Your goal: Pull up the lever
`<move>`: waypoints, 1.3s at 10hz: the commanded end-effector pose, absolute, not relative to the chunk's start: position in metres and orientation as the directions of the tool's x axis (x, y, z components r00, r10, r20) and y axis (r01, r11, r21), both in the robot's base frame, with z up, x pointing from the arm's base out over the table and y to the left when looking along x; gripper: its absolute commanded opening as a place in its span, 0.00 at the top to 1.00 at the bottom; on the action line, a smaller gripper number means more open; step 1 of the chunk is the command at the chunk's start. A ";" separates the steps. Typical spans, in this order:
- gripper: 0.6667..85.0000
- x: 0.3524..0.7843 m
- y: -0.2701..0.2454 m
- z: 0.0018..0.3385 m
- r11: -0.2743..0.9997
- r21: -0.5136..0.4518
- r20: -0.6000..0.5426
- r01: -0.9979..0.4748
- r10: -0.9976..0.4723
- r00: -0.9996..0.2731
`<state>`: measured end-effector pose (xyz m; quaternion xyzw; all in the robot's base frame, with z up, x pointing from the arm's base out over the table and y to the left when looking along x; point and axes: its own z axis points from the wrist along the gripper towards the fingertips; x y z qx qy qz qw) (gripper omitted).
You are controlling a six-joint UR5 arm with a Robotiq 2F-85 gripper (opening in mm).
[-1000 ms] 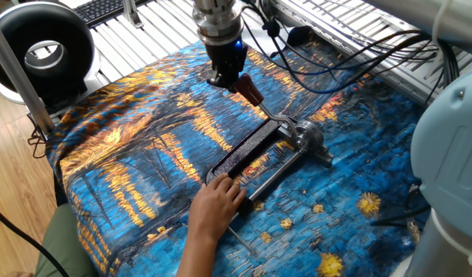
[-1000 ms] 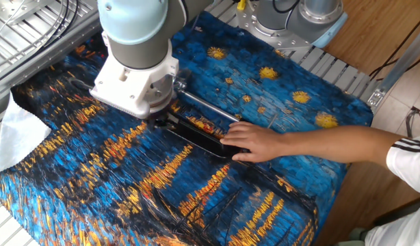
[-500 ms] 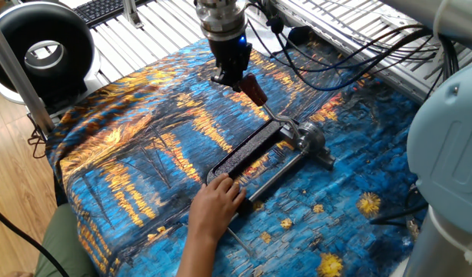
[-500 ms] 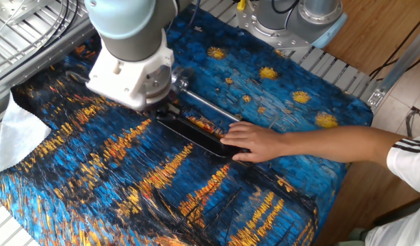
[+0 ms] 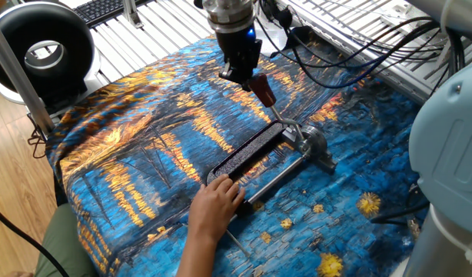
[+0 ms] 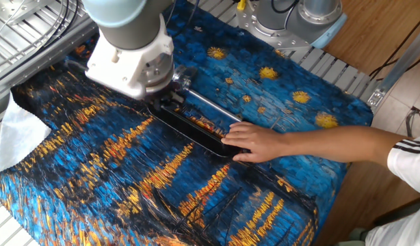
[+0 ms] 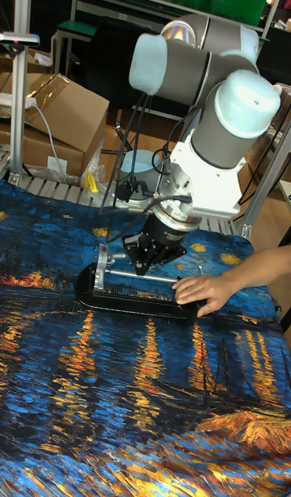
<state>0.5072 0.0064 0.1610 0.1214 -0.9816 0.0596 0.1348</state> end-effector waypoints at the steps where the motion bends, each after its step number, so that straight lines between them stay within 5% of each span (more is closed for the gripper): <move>1: 1.00 0.490 0.009 0.172 0.974 -0.046 0.305 -0.221 -0.197 -0.932; 13: 1.00 0.440 0.000 0.199 0.983 -0.010 0.390 -0.183 -0.165 -0.906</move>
